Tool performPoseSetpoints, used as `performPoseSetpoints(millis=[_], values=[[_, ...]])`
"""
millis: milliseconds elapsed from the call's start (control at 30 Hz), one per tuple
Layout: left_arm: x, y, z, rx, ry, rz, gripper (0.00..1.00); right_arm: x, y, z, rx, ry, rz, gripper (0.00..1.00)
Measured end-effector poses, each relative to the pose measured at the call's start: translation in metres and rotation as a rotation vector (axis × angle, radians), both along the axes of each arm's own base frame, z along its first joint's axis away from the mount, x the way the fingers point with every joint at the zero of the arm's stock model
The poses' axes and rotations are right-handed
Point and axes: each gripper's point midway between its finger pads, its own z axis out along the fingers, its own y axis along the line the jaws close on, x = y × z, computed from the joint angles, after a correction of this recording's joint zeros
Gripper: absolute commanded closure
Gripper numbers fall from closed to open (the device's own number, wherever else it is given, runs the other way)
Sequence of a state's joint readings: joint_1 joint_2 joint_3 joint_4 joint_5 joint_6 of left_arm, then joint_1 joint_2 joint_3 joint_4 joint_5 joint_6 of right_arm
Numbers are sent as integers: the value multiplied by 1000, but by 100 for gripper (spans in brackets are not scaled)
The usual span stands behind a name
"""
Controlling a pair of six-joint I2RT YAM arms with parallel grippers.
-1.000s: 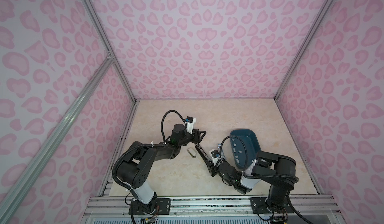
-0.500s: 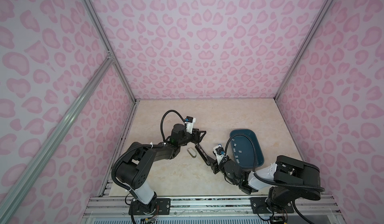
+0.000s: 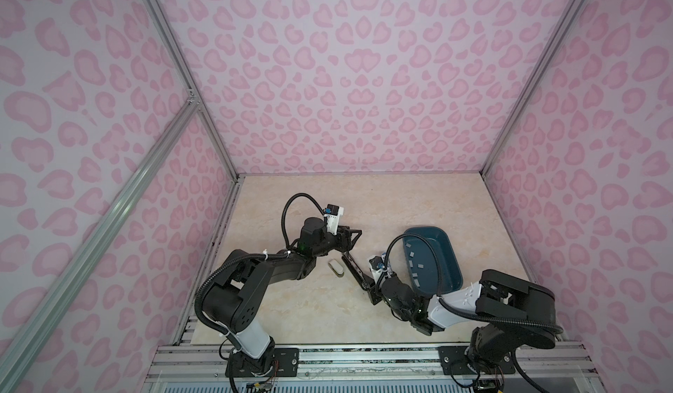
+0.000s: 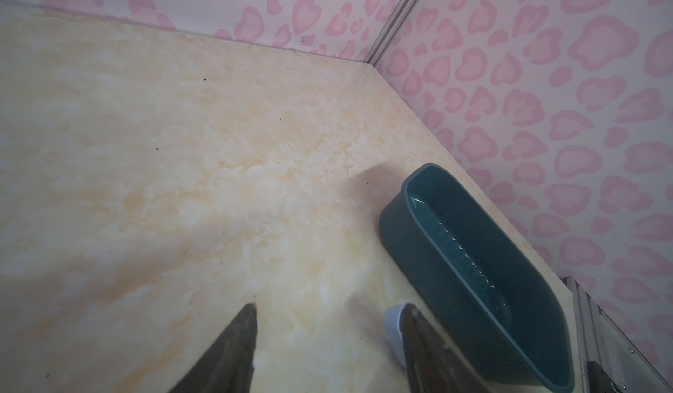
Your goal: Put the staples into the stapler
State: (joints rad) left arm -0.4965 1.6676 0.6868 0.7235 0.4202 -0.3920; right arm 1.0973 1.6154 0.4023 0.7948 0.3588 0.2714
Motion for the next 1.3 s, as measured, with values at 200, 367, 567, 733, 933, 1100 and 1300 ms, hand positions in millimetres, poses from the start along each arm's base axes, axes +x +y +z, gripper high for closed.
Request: performPoseSetpoints(millis=[200, 367, 567, 733, 933, 1100, 1300], values=[[0, 0, 1, -3, -5, 0, 37, -1, 11, -2, -1, 25, 35, 69], [0, 0, 2, -3, -7, 0, 37, -2, 15, -6, -13, 44, 53, 70], [0, 0, 2, -2, -9, 0, 37, -4, 14, -11, -28, 59, 53, 71], [0, 0, 2, -2, -9, 1, 37, -5, 13, -12, -25, 68, 49, 79], [1, 0, 2, -1, -10, 2, 36, -5, 14, -12, -17, 75, 47, 86], [1, 1, 2, 0, -10, 7, 35, -5, 15, -11, -17, 77, 46, 94], [1, 1, 2, 0, -10, 7, 35, -3, 17, -8, -28, 83, 44, 96]])
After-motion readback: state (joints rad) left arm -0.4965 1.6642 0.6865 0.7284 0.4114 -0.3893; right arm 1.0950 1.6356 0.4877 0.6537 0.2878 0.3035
